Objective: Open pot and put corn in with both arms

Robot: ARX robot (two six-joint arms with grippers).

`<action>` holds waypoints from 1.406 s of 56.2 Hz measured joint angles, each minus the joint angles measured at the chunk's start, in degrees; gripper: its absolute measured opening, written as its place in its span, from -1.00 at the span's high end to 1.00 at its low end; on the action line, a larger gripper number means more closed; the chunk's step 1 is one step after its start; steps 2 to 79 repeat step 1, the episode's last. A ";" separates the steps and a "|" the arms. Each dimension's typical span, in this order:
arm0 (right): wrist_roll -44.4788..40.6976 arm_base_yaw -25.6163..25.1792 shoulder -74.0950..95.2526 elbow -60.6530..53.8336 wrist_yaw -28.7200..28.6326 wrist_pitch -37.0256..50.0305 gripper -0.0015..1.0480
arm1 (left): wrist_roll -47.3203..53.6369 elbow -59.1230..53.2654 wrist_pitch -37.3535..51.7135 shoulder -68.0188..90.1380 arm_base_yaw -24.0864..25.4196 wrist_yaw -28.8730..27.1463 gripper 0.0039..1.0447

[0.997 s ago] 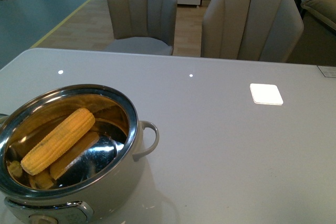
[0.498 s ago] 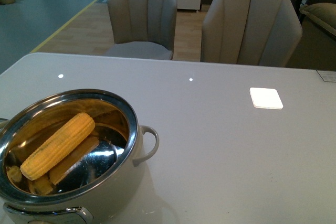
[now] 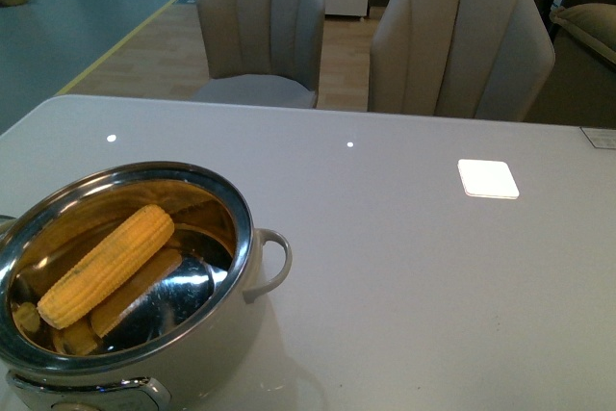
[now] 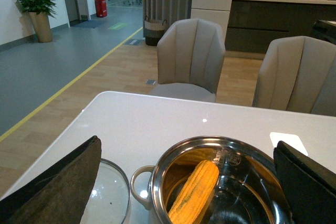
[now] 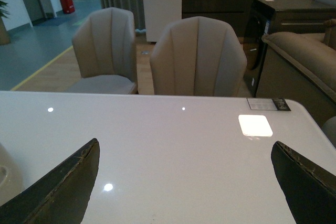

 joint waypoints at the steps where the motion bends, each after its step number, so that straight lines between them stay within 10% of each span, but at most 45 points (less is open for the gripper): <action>1: 0.00 0.00 0.00 0.00 0.00 0.00 -0.83 | 0.00 0.00 0.00 0.00 0.00 0.00 -0.87; 79: 0.00 0.00 0.00 0.00 0.00 0.00 -0.83 | 0.00 0.00 0.00 0.00 0.00 0.00 -0.87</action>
